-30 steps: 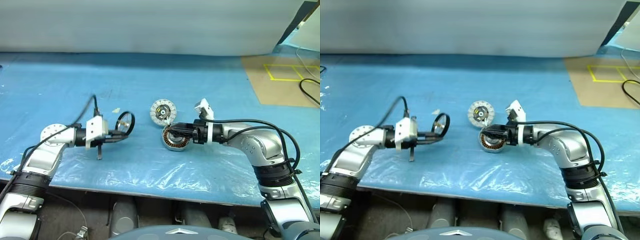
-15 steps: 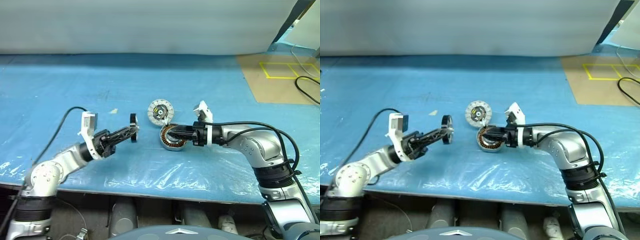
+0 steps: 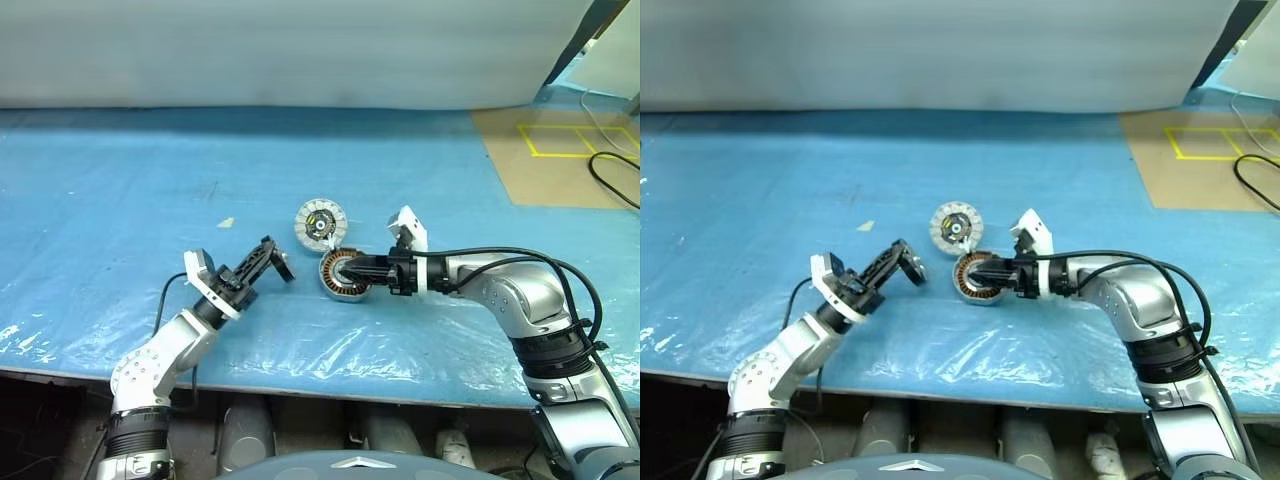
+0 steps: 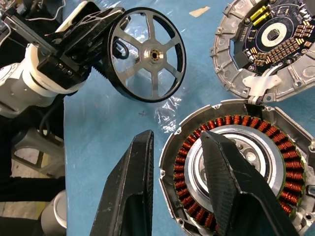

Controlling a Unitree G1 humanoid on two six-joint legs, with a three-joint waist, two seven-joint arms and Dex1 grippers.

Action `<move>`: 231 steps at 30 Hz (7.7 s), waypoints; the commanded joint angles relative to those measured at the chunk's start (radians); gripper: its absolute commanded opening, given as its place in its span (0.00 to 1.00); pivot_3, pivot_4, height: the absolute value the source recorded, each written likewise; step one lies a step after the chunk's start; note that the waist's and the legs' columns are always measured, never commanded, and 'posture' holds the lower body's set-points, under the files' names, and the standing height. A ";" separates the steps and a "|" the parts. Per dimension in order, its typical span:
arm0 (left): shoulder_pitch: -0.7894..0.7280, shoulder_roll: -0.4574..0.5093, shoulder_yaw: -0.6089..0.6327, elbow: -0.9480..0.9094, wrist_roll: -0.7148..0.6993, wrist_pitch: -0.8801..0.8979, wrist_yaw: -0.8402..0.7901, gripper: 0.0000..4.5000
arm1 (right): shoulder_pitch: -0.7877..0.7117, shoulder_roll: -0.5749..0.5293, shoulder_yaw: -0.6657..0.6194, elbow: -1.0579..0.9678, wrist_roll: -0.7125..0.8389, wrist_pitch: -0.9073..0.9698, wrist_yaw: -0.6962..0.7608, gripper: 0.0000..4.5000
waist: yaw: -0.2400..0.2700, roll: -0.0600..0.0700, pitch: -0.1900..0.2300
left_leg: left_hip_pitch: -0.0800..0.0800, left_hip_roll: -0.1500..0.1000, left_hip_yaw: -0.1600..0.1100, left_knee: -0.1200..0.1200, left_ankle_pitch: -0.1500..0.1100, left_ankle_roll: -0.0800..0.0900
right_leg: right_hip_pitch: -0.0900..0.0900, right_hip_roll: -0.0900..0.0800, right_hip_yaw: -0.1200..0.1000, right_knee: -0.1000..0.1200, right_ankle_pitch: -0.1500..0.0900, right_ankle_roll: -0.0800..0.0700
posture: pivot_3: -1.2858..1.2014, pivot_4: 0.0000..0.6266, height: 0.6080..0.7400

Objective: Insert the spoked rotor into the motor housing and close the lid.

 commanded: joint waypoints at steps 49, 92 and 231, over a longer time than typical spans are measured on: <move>0.190 0.361 0.268 0.006 0.222 0.042 -0.124 0.37 | -0.009 -0.004 0.068 0.065 -0.112 -0.121 0.069 0.35 | -0.003 -0.002 0.000 | 0.003 0.001 0.000 -0.002 0.000 0.000 | 0.003 0.000 -0.001 -0.003 0.001 0.001 | 0.52 0.24 1.00; -0.460 0.947 -0.438 0.114 1.471 -0.587 -1.246 0.37 | 0.114 -0.144 -0.080 -0.190 0.014 -0.114 0.159 0.35 | 0.007 -0.006 -0.001 | 0.004 0.000 0.000 -0.002 0.000 0.001 | 0.003 -0.002 -0.002 0.000 0.000 -0.001 | 0.52 0.24 1.00; -0.543 0.317 -0.364 0.184 1.349 -0.672 -1.159 0.43 | 0.450 -0.091 -0.245 -0.203 0.000 -0.277 -0.095 0.35 | 0.018 0.001 -0.003 | -0.002 -0.001 0.000 -0.004 0.000 0.001 | 0.000 -0.004 -0.004 -0.003 0.000 -0.001 | 0.52 0.24 1.00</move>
